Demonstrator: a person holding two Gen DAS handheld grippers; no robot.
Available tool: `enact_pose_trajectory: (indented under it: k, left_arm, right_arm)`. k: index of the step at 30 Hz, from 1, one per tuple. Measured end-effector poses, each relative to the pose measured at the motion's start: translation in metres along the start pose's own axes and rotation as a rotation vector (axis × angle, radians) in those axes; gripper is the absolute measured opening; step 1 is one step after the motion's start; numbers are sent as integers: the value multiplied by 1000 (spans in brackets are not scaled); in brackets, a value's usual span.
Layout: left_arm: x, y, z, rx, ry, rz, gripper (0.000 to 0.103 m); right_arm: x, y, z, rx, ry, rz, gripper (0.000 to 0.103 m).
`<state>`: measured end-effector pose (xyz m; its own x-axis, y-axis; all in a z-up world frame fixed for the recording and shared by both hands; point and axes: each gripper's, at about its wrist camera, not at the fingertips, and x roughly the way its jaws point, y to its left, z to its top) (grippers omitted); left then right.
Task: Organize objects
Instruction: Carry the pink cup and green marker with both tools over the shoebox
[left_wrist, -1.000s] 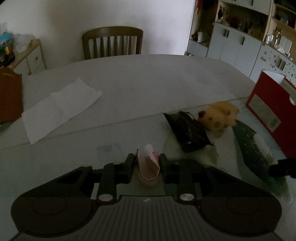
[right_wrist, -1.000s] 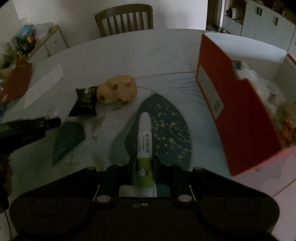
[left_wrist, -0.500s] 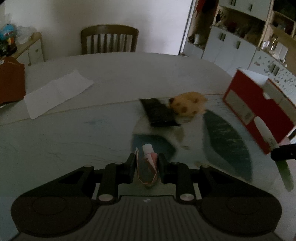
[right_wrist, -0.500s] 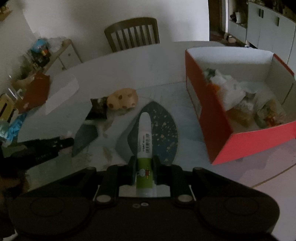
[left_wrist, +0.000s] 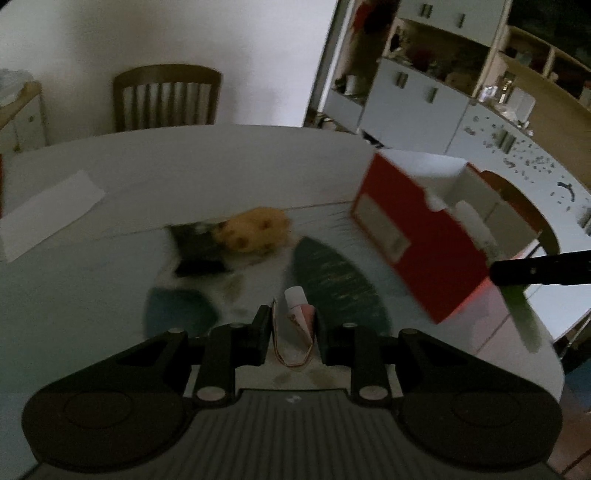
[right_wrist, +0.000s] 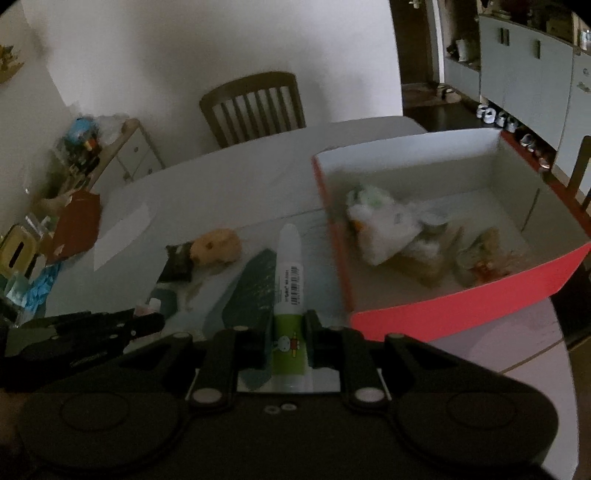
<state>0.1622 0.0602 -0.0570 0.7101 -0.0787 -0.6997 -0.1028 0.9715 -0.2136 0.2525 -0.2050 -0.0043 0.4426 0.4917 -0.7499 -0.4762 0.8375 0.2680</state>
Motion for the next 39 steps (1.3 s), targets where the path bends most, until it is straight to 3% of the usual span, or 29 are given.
enact_pose_trajectory:
  k: [25, 39]
  left_arm:
    - [48, -167, 71, 212, -54, -111, 25]
    - [109, -234, 94, 342, 20, -129, 25]
  right_arm:
    - [-21, -148, 50, 104, -112, -57, 16]
    - [10, -202, 84, 122, -109, -108, 16]
